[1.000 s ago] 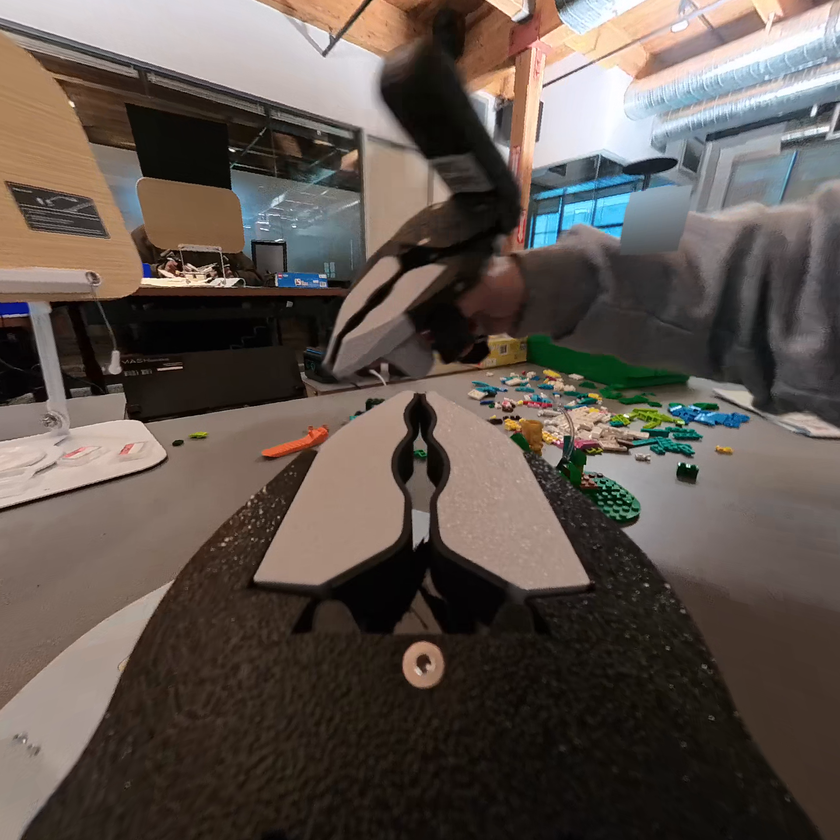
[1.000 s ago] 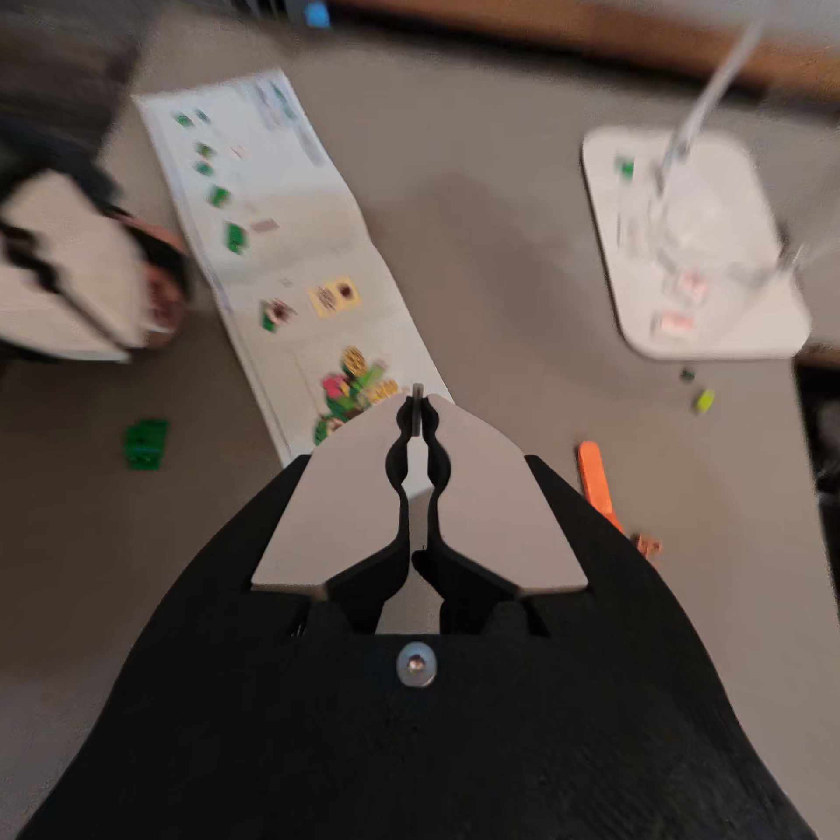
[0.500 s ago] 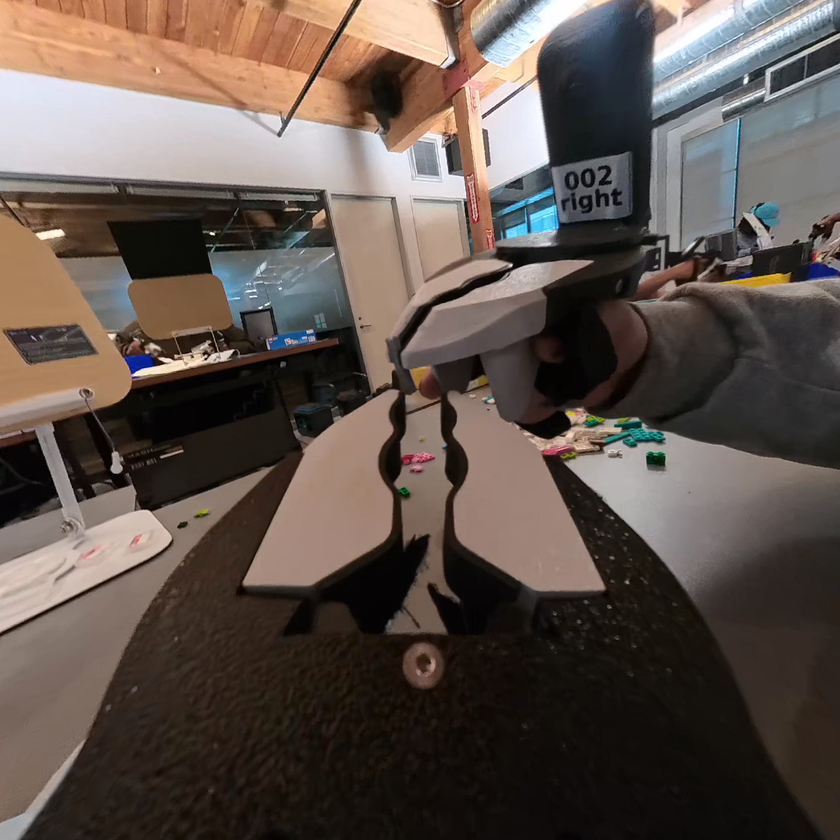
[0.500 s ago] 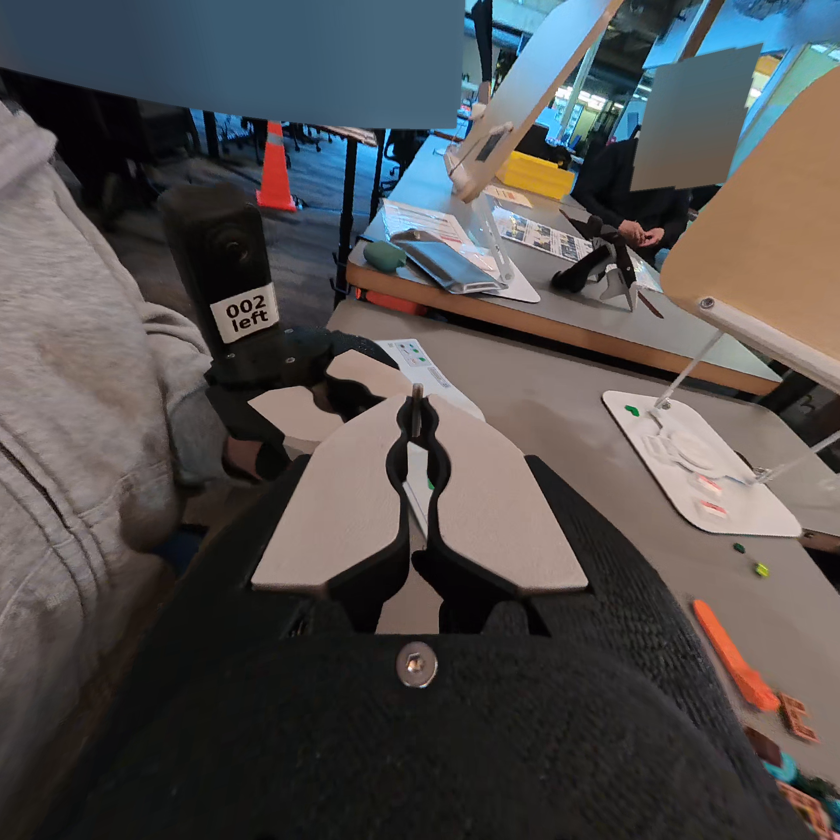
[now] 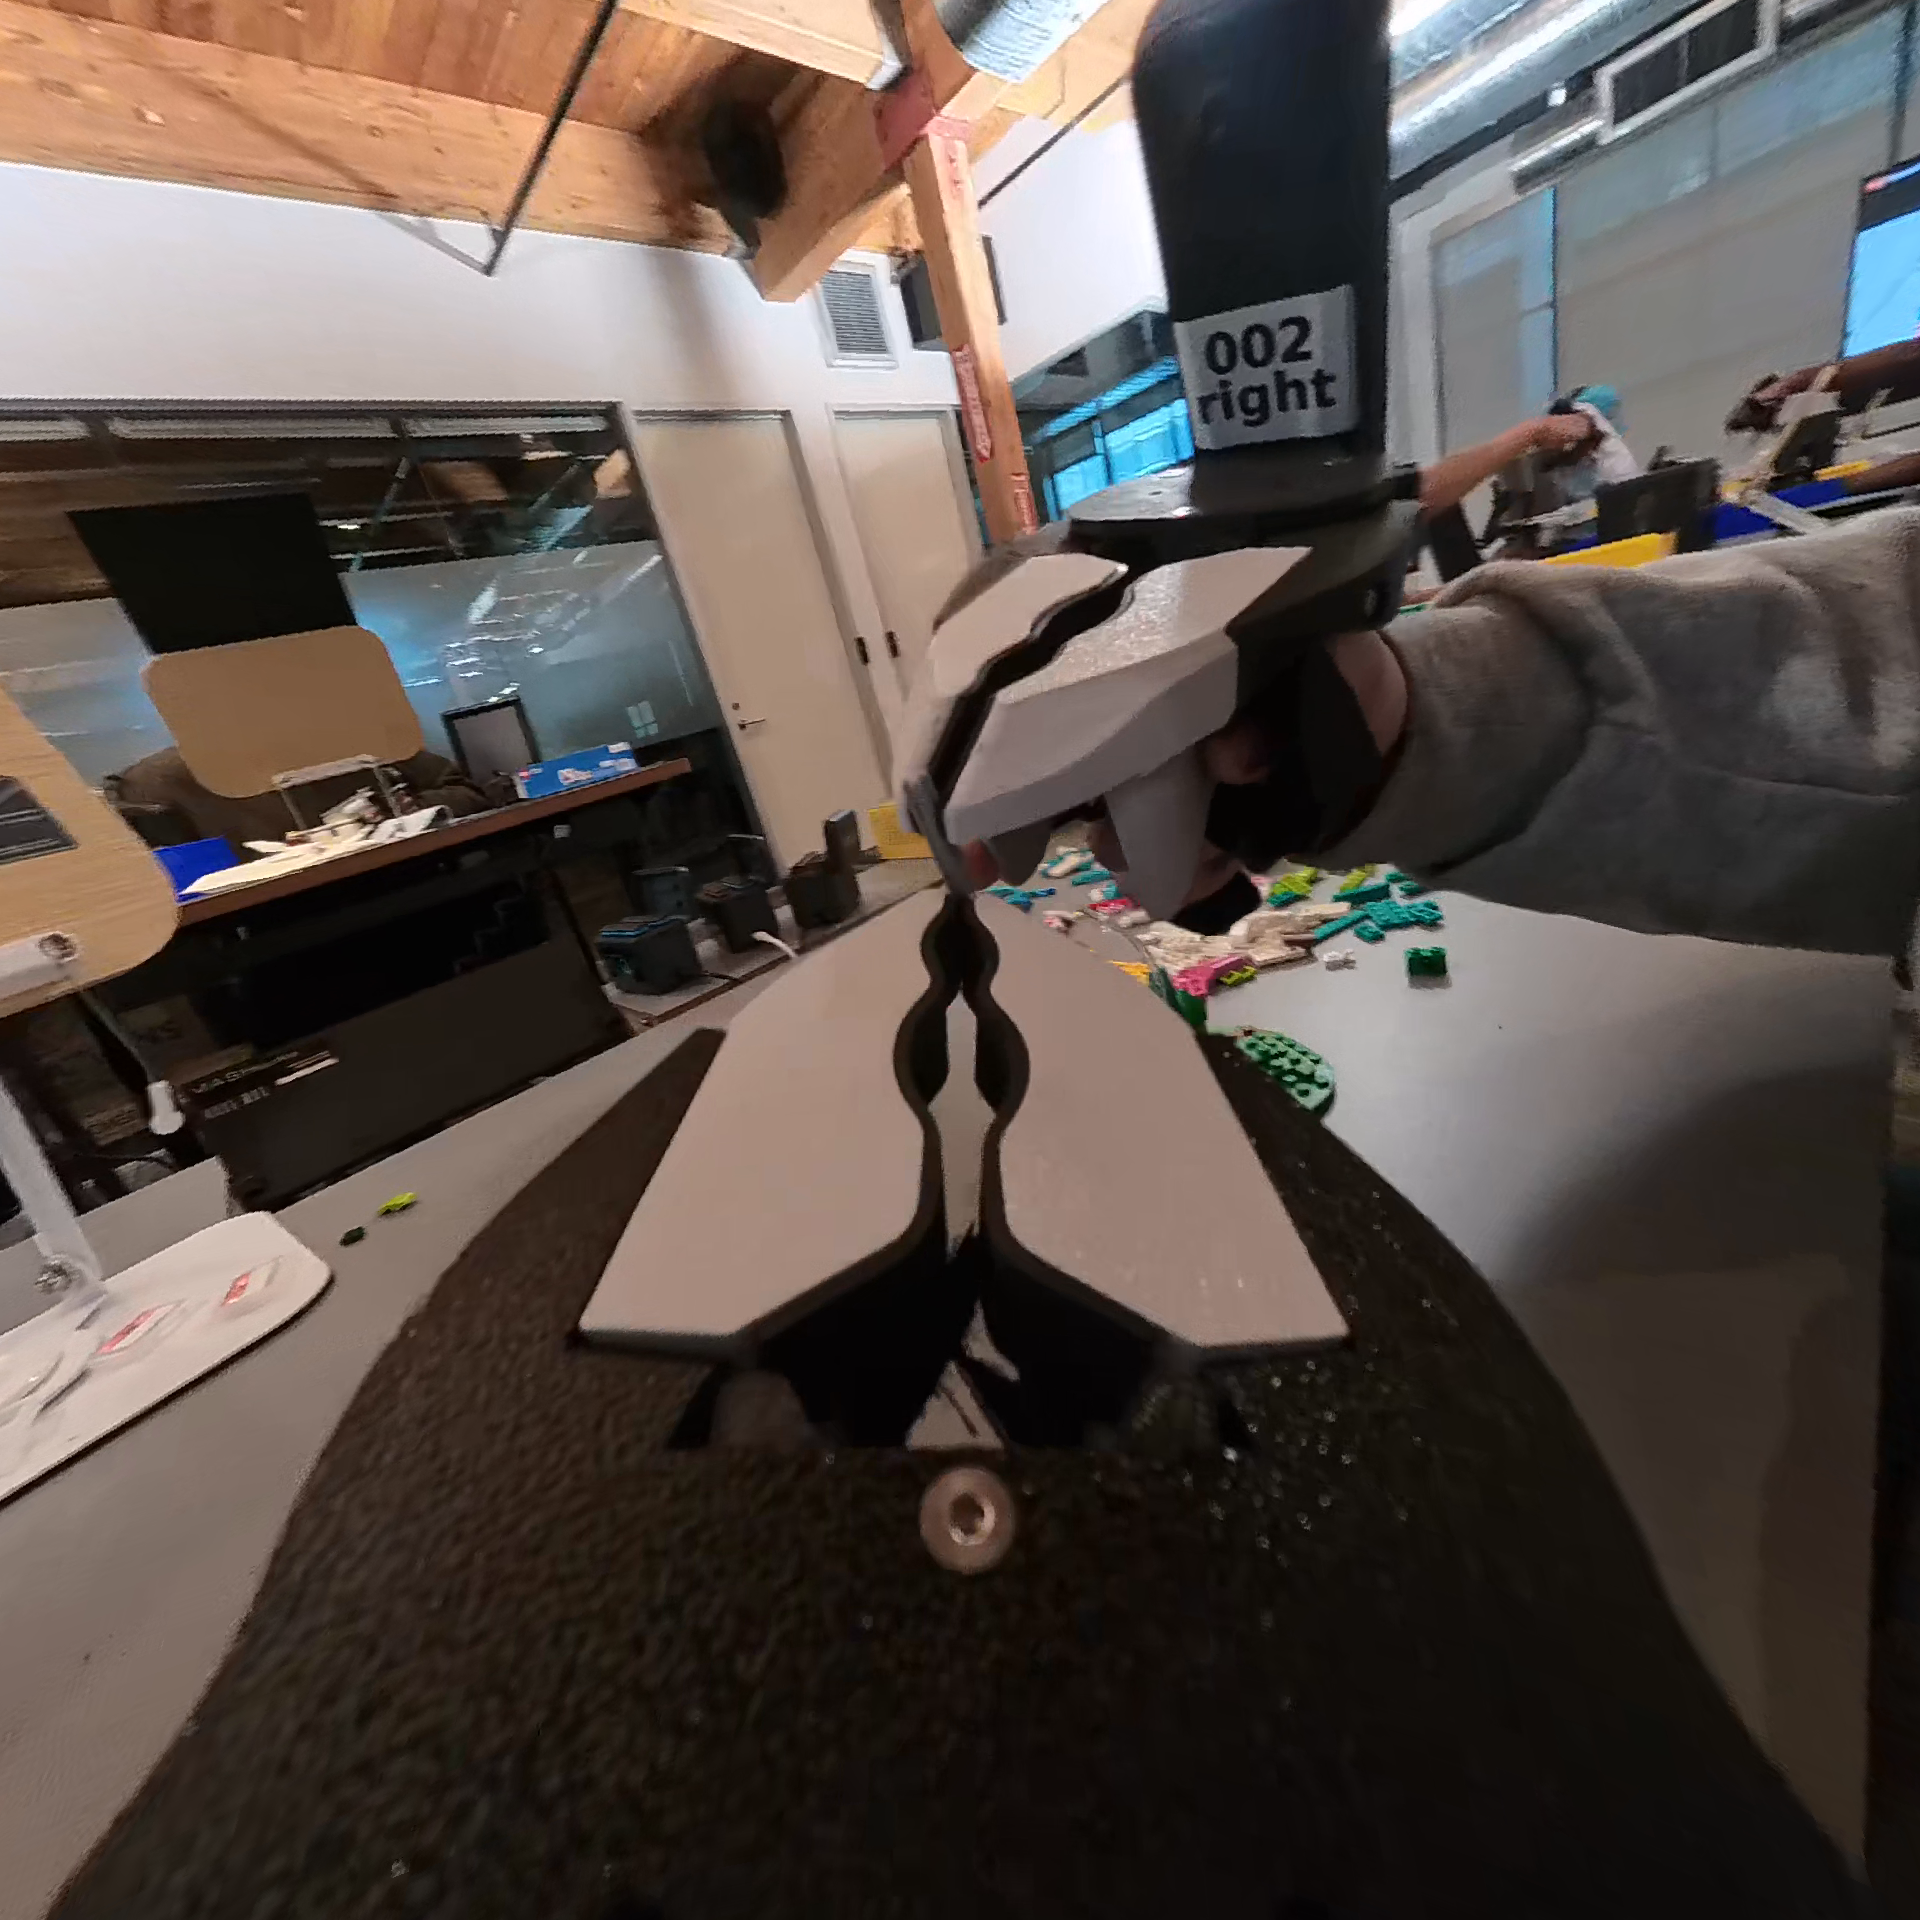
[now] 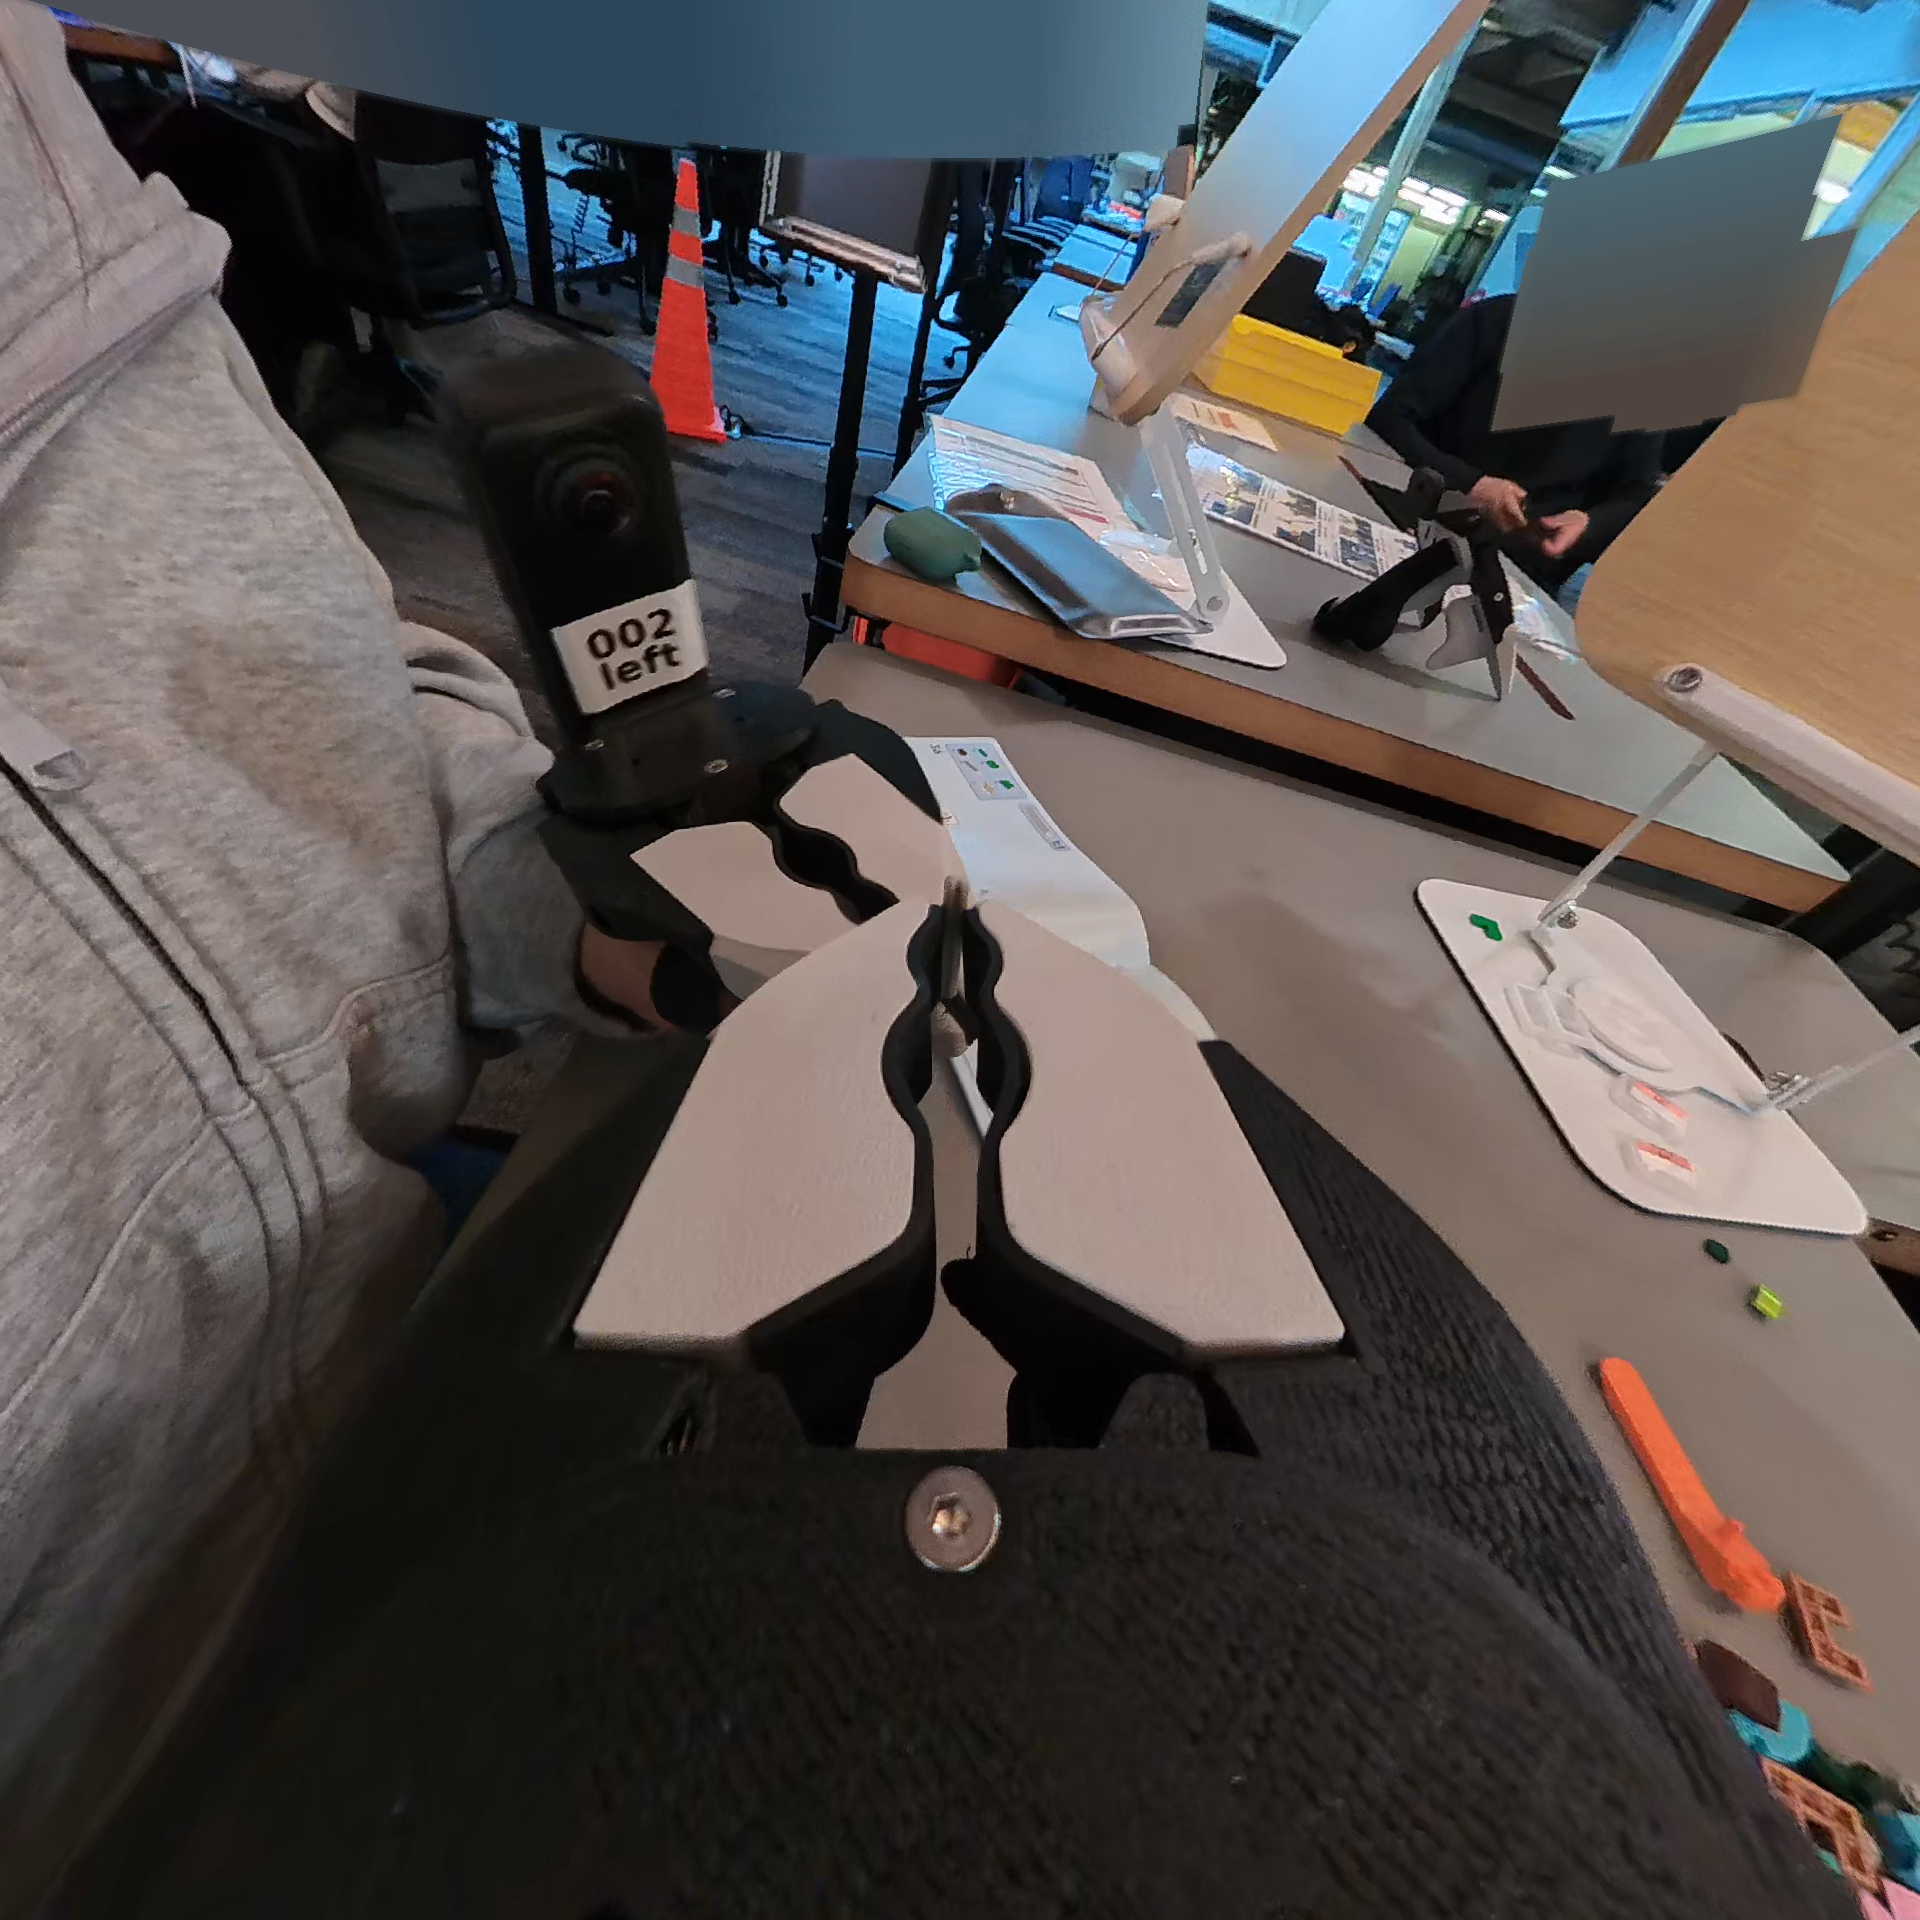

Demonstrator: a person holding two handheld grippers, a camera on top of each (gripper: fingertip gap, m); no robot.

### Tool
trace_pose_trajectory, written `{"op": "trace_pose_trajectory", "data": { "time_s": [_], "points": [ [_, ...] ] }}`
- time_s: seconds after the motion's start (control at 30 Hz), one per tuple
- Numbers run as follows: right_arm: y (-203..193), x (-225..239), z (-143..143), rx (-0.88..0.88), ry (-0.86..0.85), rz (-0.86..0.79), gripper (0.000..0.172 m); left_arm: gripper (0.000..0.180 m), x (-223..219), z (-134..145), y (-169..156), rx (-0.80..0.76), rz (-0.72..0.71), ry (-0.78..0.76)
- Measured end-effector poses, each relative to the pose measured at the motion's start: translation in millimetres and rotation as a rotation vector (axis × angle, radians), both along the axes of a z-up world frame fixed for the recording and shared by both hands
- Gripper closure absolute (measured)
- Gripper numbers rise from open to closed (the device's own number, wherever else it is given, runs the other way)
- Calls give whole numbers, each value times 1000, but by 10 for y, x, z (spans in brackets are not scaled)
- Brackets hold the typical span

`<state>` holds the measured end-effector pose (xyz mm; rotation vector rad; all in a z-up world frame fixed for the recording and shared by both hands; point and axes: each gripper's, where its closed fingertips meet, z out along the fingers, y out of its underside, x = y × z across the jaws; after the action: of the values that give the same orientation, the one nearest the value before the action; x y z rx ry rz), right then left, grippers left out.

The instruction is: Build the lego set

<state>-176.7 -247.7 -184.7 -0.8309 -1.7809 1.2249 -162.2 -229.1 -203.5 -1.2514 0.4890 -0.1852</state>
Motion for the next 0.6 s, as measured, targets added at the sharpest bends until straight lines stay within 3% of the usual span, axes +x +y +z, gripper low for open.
{"op": "trace_pose_trajectory", "data": {
  "time_s": [0.3, 0.43, 0.6],
  "points": [
    [-23, 128, -79, -68, -138, 108, 170, 180, 103, -67, -95, -64, -259, 2],
    [-10, 125, -83, -96, -136, 109, 170, 180, 83, -102, -86, -106, -295, -23],
    [40, 57, -66, -158, -89, 52, 170, 180, 0, -56, -30, -90, -230, -87]
  ]
}}
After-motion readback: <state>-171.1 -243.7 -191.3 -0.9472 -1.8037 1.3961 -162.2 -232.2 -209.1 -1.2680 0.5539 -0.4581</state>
